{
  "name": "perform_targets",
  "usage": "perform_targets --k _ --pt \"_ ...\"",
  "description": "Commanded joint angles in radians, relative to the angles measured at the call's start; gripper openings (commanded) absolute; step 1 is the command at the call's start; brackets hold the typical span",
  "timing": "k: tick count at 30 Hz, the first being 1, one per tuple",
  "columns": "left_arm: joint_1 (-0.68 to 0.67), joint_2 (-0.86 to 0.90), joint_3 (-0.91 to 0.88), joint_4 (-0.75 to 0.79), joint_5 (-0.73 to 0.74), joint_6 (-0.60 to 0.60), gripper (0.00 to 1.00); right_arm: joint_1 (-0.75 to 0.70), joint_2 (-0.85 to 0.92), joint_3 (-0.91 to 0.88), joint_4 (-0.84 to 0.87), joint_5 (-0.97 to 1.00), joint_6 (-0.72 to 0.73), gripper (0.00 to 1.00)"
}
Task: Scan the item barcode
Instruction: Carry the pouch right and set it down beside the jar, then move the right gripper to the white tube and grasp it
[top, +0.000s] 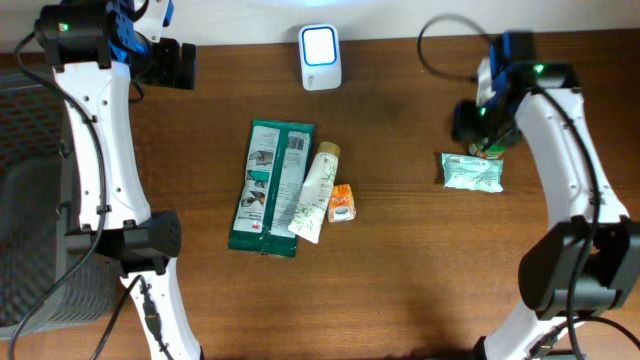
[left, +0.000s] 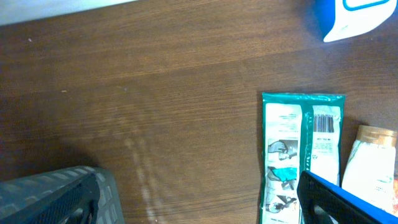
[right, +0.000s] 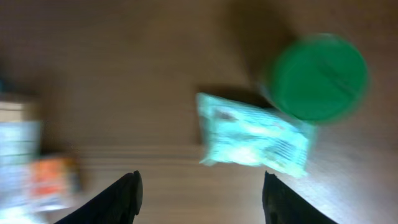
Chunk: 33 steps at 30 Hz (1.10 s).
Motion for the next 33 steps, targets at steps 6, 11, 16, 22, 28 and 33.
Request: perform_targets --k 6,11,16,22,28,33 --pt "0.006 -0.005 0.003 0.002 0.008 0.010 0.99 0.218 0.027 -0.043 -0.015 -0.322 0.015 0.38" --pt "0.006 -0.005 0.003 0.002 0.008 0.010 0.99 0.346 0.086 -0.095 0.039 -0.303 0.084 0.32" --pt "0.006 -0.005 0.003 0.002 0.008 0.010 0.99 0.430 0.127 -0.097 0.076 -0.204 0.210 0.24" --pt "0.006 -0.005 0.003 0.002 0.008 0.009 0.99 0.498 0.134 -0.097 0.102 -0.093 0.339 0.04" --pt "0.006 -0.005 0.003 0.002 0.008 0.010 0.99 0.560 0.195 -0.097 0.152 -0.102 0.394 0.04" --pt "0.006 -0.005 0.003 0.002 0.008 0.009 0.99 0.612 0.233 -0.097 0.255 -0.201 0.354 0.08"
